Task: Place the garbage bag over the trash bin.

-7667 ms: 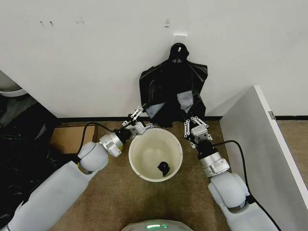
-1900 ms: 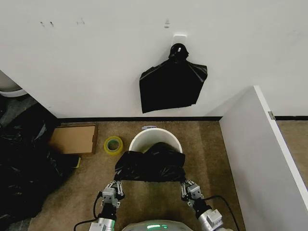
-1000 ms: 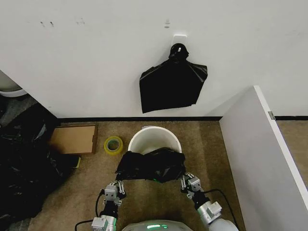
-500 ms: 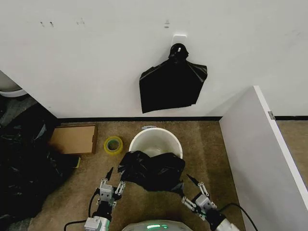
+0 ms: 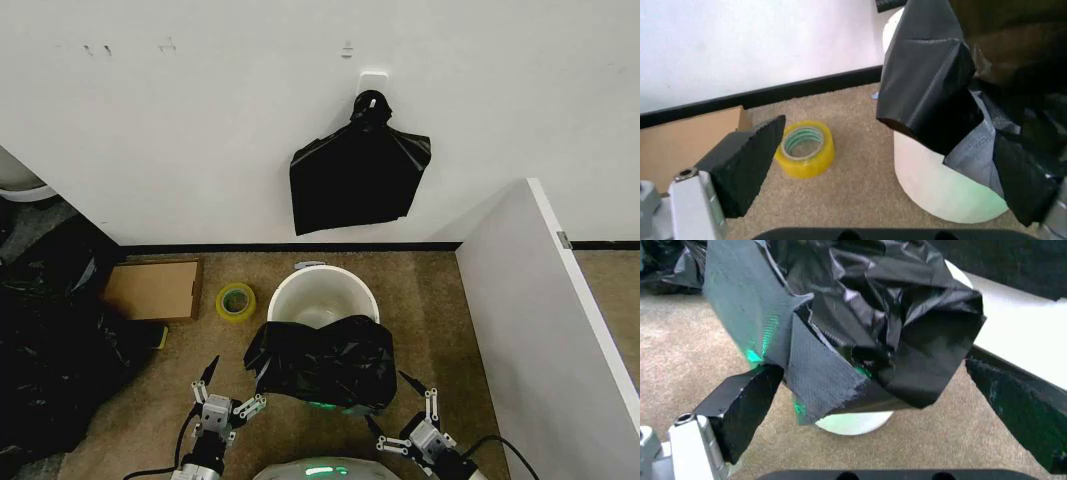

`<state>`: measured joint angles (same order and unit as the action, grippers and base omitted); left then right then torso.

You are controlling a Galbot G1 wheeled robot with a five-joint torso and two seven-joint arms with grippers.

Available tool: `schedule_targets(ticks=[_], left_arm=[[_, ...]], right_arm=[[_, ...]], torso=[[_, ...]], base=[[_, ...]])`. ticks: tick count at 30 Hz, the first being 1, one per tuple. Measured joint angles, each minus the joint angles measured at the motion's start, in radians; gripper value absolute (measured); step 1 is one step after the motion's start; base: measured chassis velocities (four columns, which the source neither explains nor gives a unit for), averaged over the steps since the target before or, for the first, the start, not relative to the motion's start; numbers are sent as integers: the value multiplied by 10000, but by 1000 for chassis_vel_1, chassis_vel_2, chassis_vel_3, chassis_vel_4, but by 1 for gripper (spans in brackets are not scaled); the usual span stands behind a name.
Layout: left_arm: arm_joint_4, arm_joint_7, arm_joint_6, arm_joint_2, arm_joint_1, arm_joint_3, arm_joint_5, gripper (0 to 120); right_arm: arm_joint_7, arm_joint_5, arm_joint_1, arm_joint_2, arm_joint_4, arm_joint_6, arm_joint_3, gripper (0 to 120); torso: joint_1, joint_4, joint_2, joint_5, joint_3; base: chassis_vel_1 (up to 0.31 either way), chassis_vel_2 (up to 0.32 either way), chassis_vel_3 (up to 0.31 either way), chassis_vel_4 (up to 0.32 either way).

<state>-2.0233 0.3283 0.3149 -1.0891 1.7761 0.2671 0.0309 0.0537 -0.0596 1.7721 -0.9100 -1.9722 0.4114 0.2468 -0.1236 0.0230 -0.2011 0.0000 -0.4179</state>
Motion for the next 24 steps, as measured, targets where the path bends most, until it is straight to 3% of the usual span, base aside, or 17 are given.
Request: schedule_targets(ticks=[9,16,21,24], left_arm=[[333,138,426,-306,-174,-46,-35,100],[70,142,547,139,350,99,-533,100],[238,81,474,608,524,184,-1021,100],[402,-53,380,746,528,179,-1256,100]], right_arm=[[250,478,-447,-327,503,475,-216,100],[-127,153,-30,81,317,767,63,100],[-1101,-42,-136,159,731,1426,534,100],[-2338,-196,-305,117,1212,2189,1038,100]], torso=[[0,1,0,-1,0],[0,0,0,-1,0],[0,0,0,0,0],[0,1,0,0,0]], base=[[0,0,0,0],[0,0,0,0],[0,0,0,0],[0,0,0,0]])
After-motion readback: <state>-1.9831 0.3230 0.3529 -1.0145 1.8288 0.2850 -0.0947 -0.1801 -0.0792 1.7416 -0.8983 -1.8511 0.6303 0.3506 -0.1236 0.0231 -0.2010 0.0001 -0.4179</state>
